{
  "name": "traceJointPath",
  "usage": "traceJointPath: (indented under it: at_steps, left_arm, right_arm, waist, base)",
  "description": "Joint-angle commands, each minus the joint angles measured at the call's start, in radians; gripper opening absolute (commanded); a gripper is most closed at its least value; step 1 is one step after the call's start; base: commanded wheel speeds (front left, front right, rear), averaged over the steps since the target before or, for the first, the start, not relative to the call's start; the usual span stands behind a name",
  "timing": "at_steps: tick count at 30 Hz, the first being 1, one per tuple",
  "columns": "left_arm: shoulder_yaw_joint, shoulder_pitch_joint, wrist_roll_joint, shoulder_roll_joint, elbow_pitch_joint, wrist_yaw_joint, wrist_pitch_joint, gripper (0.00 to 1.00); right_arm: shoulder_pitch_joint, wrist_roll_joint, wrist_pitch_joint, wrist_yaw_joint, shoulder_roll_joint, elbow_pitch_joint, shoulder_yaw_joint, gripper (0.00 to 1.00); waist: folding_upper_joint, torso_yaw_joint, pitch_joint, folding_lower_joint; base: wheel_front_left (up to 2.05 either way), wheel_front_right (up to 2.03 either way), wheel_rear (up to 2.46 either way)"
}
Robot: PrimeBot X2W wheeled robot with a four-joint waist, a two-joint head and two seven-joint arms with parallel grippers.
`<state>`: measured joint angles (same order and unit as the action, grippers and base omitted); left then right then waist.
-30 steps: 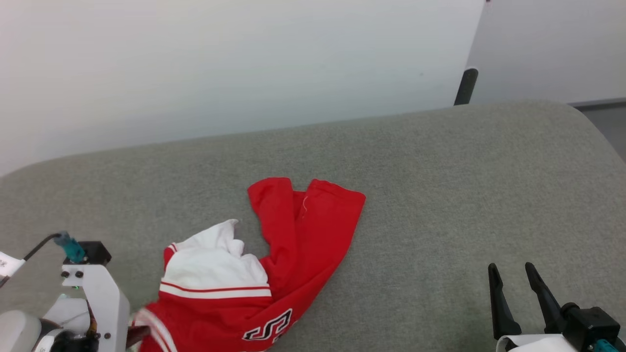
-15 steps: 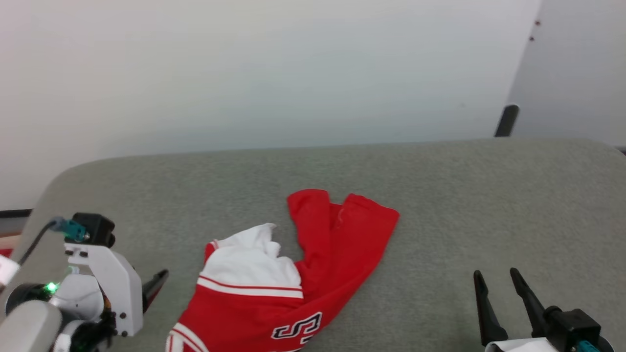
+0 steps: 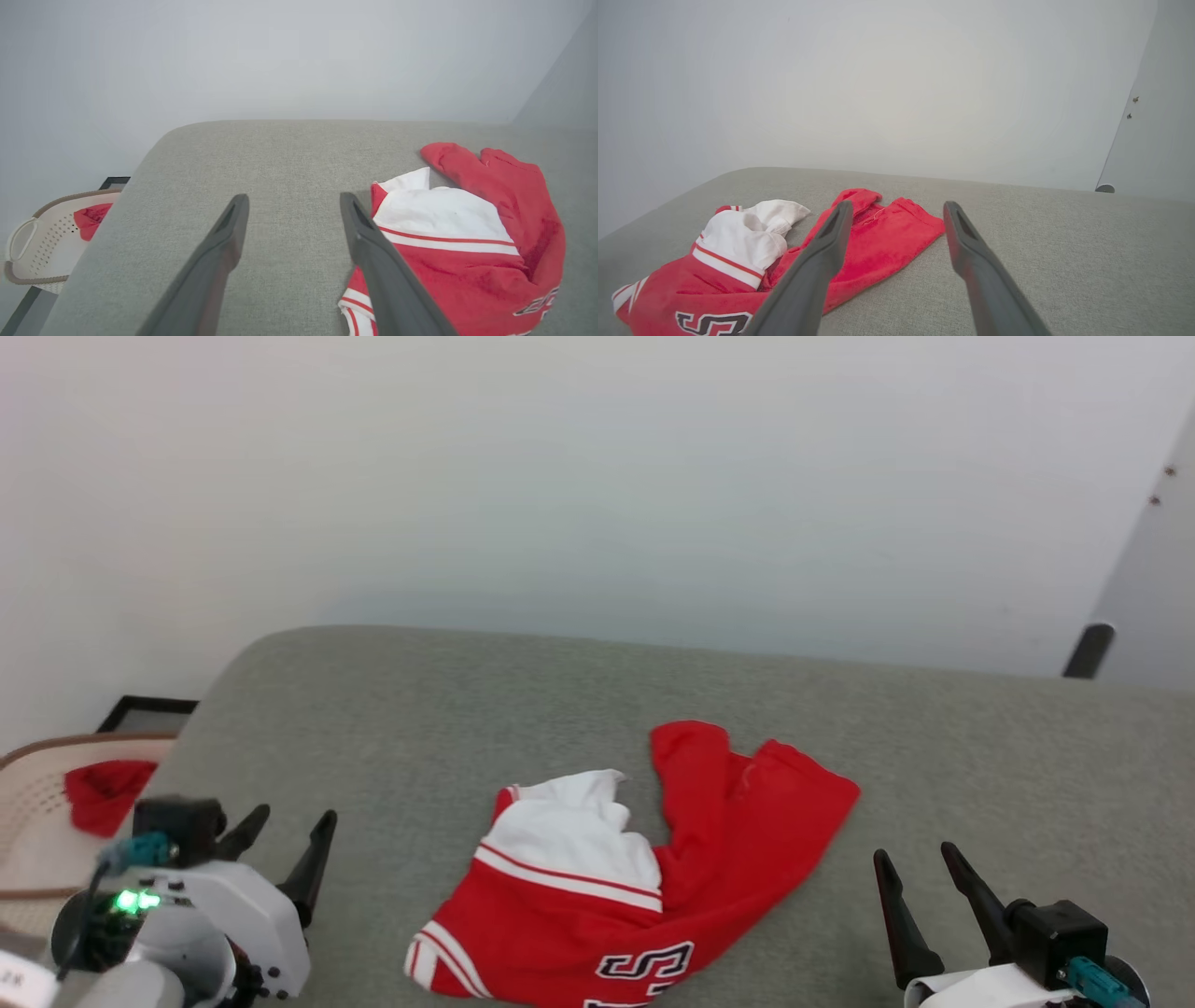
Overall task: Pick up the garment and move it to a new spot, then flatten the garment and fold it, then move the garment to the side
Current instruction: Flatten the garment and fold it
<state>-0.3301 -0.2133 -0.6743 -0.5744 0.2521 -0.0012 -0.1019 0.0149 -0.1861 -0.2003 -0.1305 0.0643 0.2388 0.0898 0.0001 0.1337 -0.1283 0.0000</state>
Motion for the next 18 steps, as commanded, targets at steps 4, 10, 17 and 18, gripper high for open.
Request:
traceJointPath:
  at_steps: [4, 10, 17, 18]
  left_arm:
    - [0.002, 0.017, 0.037, 0.018, 0.039, 0.000, 0.107, 1.00]
    - [0.001, -0.004, 0.055, 0.051, 0.094, 0.004, 0.201, 1.00]
    - [-0.030, -0.023, 0.074, 0.112, 0.157, 0.000, 0.281, 1.00]
    - [-0.039, -0.026, 0.080, 0.122, 0.166, -0.005, 0.288, 1.00]
  right_arm:
    - [0.016, -0.017, 0.019, -0.001, 0.008, 0.003, 0.012, 1.00]
    - [0.046, -0.048, 0.081, -0.001, 0.032, 0.004, 0.047, 1.00]
    - [0.114, -0.109, 0.233, -0.001, 0.096, 0.024, 0.092, 1.00]
    - [0.120, -0.123, 0.266, -0.001, 0.106, 0.031, 0.104, 1.00]
  waist:
    - [-0.0001, 0.086, -0.020, 0.0000]
    - [-0.0001, 0.154, -0.006, 0.0000]
    - [-0.0001, 0.248, 0.017, 0.0000]
    - [-0.0001, 0.263, 0.022, 0.0000]
  base:
    - [0.00, 0.00, 0.00]
    - [0.00, 0.00, 0.00]
    - [0.00, 0.00, 0.00]
    - [0.00, 0.00, 0.00]
